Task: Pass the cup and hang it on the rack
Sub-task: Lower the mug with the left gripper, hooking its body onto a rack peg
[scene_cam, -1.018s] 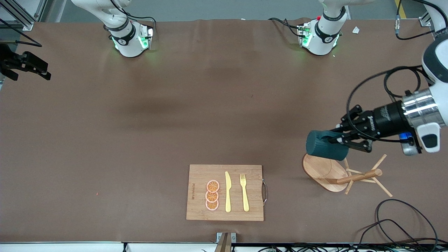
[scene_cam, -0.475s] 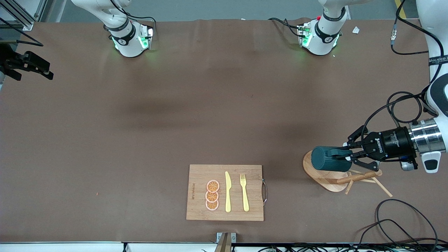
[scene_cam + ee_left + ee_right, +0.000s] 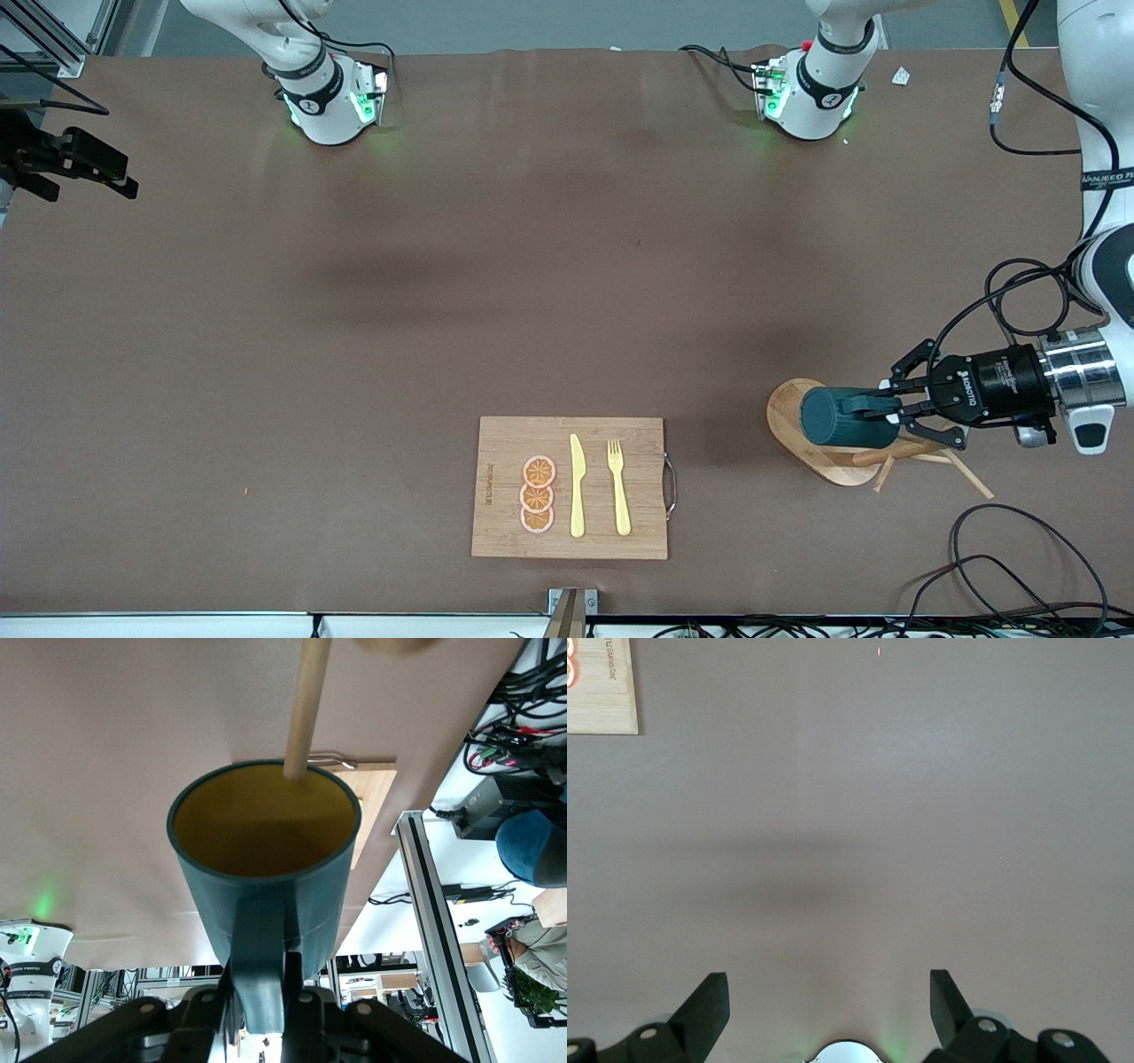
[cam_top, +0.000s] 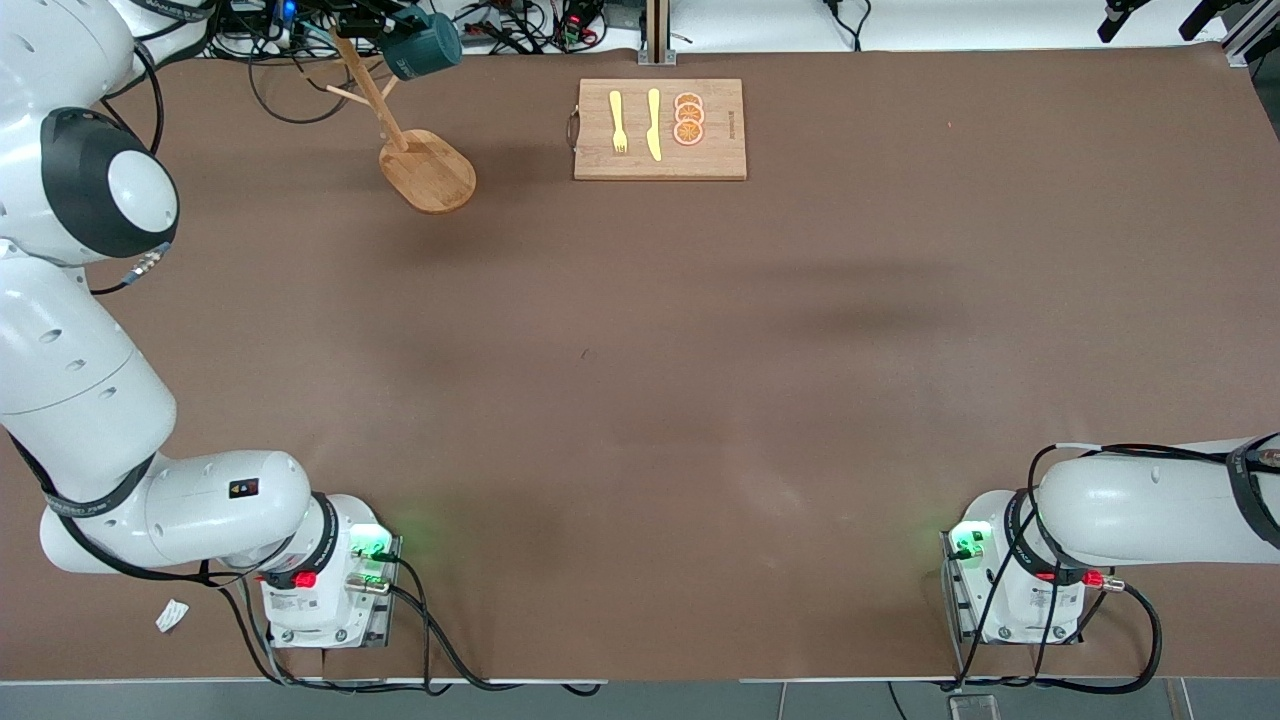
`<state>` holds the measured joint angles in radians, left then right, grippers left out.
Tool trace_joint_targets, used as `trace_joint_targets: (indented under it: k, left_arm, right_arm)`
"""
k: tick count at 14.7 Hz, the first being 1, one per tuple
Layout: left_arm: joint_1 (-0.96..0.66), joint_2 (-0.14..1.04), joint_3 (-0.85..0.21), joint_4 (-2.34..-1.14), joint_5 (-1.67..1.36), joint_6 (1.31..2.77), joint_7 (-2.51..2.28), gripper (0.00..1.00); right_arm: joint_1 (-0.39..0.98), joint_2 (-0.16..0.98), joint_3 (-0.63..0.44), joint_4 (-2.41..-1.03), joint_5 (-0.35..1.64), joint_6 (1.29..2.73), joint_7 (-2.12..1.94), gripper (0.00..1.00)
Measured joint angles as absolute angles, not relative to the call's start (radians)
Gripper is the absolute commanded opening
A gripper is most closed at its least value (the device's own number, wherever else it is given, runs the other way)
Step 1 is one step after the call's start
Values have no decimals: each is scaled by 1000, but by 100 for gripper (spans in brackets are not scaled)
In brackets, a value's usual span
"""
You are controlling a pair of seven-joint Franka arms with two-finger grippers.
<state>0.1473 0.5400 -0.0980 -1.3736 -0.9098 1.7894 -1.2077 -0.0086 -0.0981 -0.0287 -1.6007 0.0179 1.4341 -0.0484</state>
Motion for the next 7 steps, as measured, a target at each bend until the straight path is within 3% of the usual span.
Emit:
trace_joint_targets:
  k: [7]
  left_arm:
    - [173, 575, -98, -1371, -910, 1790, -1180, 0]
  right_arm:
    - [-9, -99, -28, -1601, 18, 1434, -49, 100]
